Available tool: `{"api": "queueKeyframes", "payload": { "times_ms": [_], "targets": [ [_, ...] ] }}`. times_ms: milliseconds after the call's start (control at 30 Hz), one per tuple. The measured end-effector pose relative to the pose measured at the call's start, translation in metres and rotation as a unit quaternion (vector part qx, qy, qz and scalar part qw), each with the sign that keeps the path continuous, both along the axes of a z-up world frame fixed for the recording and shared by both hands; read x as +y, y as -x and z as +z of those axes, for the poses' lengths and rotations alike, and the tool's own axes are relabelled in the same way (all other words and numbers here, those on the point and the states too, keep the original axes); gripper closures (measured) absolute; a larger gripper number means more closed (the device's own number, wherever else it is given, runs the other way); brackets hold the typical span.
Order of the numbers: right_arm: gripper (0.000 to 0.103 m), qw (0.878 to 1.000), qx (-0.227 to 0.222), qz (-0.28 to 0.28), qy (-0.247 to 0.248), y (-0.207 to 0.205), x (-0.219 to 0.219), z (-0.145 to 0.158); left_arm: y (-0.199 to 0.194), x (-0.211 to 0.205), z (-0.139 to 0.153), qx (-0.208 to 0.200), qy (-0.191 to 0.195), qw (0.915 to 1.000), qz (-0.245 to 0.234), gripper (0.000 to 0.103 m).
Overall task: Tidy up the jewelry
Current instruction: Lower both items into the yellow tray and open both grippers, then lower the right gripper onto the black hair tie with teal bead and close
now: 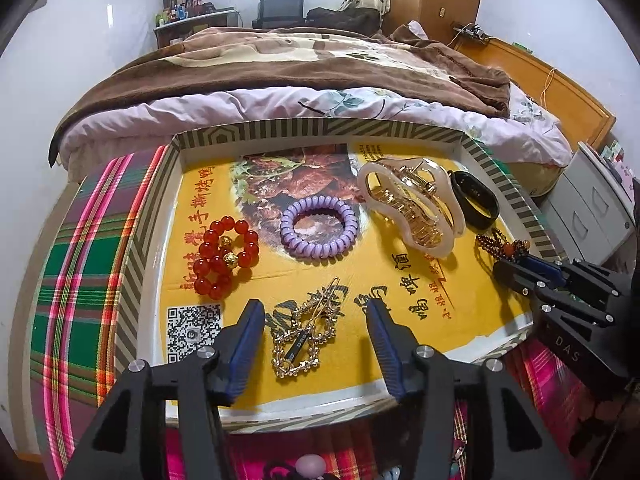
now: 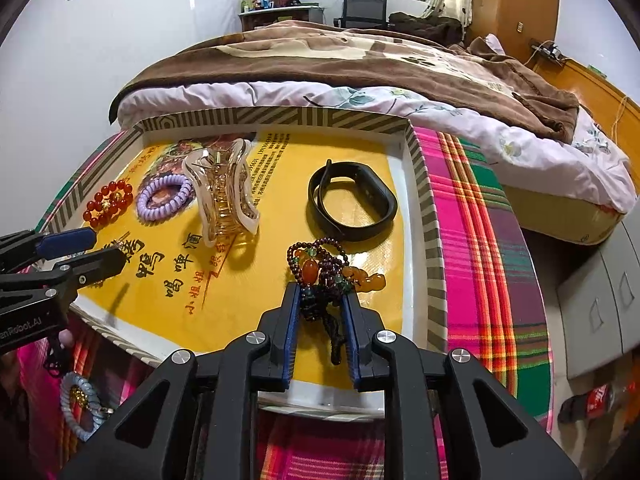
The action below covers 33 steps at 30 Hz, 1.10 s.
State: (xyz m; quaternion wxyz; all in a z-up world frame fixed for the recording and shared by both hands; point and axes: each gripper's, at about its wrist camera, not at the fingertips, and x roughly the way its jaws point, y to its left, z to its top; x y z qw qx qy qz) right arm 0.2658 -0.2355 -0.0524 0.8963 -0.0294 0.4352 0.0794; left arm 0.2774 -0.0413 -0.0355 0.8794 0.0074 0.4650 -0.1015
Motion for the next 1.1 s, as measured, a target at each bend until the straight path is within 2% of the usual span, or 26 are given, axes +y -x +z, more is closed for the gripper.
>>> {"api": "queueKeyframes", "payload": {
  "times_ms": [67,167,267,400,800,933,1100],
  "targets": [
    [0.077,1.0,0.0,-0.002,-0.003,0.002,0.0,0.001,0.001,0.001,0.001,0.001,-0.001,1.0,0.003,0.045],
    [0.066,1.0,-0.004,-0.005,-0.007,0.005,-0.001,0.005,0.007,0.004,0.005,-0.004,0.002,1.0,0.004,0.038],
    [0.065,1.0,-0.011,-0.01,-0.016,0.01,-0.002,0.01,0.011,0.005,0.009,-0.008,0.003,0.9999,0.005,0.035],
    [0.062,0.999,-0.021,-0.014,-0.029,0.02,-0.004,0.019,0.021,0.006,0.018,-0.019,0.003,0.9998,0.009,0.026],
    [0.062,0.997,-0.042,-0.018,-0.058,0.056,-0.007,0.034,0.064,0.028,0.043,-0.045,0.016,0.9985,0.027,0.02],
    [0.062,0.997,-0.038,-0.014,-0.073,0.073,-0.008,0.03,0.079,0.041,0.045,-0.048,0.025,0.9978,0.037,0.019],
    [0.061,0.995,-0.017,0.02,-0.098,0.092,0.002,0.017,0.104,0.058,0.044,-0.051,0.033,0.9968,0.051,0.018]
  ]
}}
